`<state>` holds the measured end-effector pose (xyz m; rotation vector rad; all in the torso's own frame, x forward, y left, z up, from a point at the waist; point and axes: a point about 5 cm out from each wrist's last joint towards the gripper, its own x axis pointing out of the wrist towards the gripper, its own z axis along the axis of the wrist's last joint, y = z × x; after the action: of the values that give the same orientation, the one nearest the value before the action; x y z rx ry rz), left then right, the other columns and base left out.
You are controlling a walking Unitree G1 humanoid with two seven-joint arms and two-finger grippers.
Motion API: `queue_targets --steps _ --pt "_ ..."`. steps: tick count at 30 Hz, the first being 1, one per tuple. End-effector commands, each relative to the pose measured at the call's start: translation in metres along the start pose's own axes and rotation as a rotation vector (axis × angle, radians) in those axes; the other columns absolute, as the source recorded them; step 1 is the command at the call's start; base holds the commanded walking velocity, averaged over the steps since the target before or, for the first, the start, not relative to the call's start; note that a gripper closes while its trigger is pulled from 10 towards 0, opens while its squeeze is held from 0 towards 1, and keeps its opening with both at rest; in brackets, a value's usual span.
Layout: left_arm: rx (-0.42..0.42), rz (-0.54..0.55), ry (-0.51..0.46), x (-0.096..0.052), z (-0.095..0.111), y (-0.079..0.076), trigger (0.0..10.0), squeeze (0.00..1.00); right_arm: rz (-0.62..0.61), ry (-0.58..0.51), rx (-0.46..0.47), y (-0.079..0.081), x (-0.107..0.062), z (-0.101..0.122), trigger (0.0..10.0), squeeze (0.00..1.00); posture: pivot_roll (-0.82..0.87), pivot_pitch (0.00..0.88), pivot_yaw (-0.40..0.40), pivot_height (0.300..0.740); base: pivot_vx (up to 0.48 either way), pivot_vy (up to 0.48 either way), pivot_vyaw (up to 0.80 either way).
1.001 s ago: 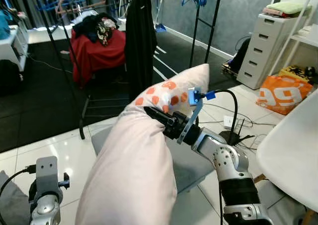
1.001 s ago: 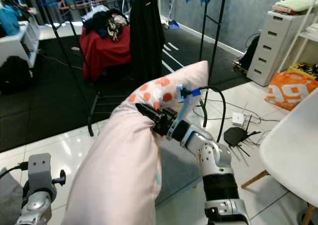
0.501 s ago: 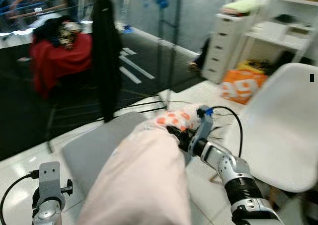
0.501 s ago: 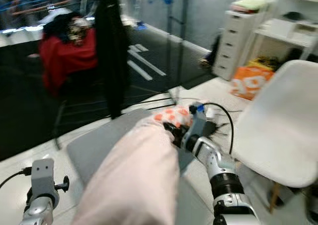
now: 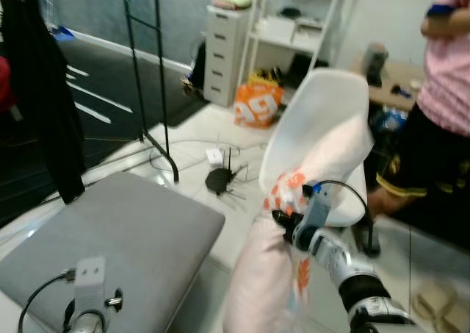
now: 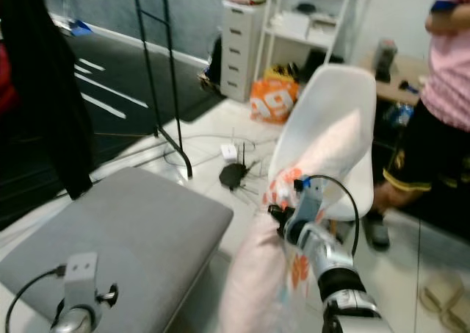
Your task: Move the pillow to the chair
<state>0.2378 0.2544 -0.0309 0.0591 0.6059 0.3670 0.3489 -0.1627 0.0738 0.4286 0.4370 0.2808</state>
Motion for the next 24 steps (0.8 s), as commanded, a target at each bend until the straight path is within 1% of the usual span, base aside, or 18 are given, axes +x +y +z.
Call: queue_targets --steps 1,4,11,14,20,22,24 --pt "0.005 -0.022 0.008 0.000 -0.001 -0.005 10.0 0.00 0.017 -0.087 -0.055 0.004 0.001 0.021 10.0 0.00 -0.10 0.056 -0.053 0.740 0.000 0.000 -0.76" --pt "0.008 -0.022 0.008 0.000 0.000 -0.005 10.0 0.00 -0.020 -0.086 -0.063 -0.002 0.001 0.020 10.0 0.00 -0.10 0.059 -0.052 0.740 0.000 0.000 -0.76" --pt "0.022 -0.029 0.002 0.000 0.001 -0.005 10.0 0.00 -0.040 -0.098 -0.066 -0.006 0.000 0.021 10.0 0.00 -0.11 0.061 -0.049 0.740 0.000 0.000 -0.76" --pt "0.030 -0.028 -0.003 0.000 0.001 -0.005 10.0 0.00 -0.050 -0.120 -0.062 -0.008 0.000 0.025 10.0 0.00 -0.10 0.061 -0.048 0.740 0.000 0.000 -0.67" --pt "0.034 -0.027 -0.009 0.000 0.002 -0.005 10.0 0.00 -0.054 -0.136 -0.059 -0.008 0.001 0.028 10.0 0.00 -0.10 0.061 -0.049 0.740 0.000 0.000 0.00" --pt "0.052 -0.031 -0.008 0.000 0.002 -0.005 10.0 0.00 -0.051 -0.141 -0.060 -0.007 0.001 0.029 10.0 0.00 -0.10 0.059 -0.049 0.740 0.000 0.000 0.00" --pt "0.085 -0.074 -0.012 -0.001 0.001 -0.012 10.0 0.00 -0.044 -0.147 -0.063 -0.005 0.003 0.030 10.0 0.00 -0.11 0.057 -0.048 0.740 0.000 -0.480 0.00"
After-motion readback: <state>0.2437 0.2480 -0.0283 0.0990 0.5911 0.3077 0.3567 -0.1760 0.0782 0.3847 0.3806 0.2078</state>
